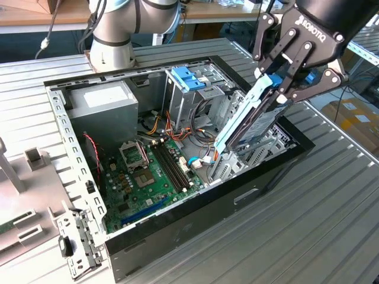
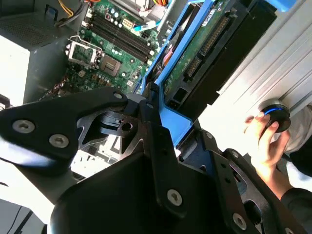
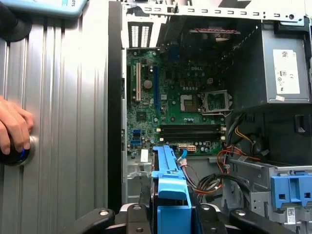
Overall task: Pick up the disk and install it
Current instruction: 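Pick up the disk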
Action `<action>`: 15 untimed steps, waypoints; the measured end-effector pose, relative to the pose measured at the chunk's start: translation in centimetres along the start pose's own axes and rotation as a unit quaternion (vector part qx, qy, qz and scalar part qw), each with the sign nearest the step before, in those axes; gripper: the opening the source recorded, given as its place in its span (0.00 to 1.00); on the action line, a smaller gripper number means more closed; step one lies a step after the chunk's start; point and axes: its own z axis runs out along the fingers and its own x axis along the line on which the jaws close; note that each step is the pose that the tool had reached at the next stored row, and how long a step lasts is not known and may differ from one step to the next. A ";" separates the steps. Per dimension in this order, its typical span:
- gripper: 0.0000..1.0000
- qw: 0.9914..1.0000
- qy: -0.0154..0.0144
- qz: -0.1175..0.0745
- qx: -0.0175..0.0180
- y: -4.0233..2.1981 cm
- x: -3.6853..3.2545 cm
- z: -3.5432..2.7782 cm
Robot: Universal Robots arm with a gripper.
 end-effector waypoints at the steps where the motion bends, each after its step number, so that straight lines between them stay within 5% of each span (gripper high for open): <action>1: 0.37 1.000 -0.001 0.000 -0.007 -1.51 -0.04 -0.17; 7: 0.37 1.000 -0.004 0.001 -0.017 -3.37 -0.05 -0.39; 15: 0.37 1.000 -0.006 0.001 -0.026 -4.89 -0.14 -1.01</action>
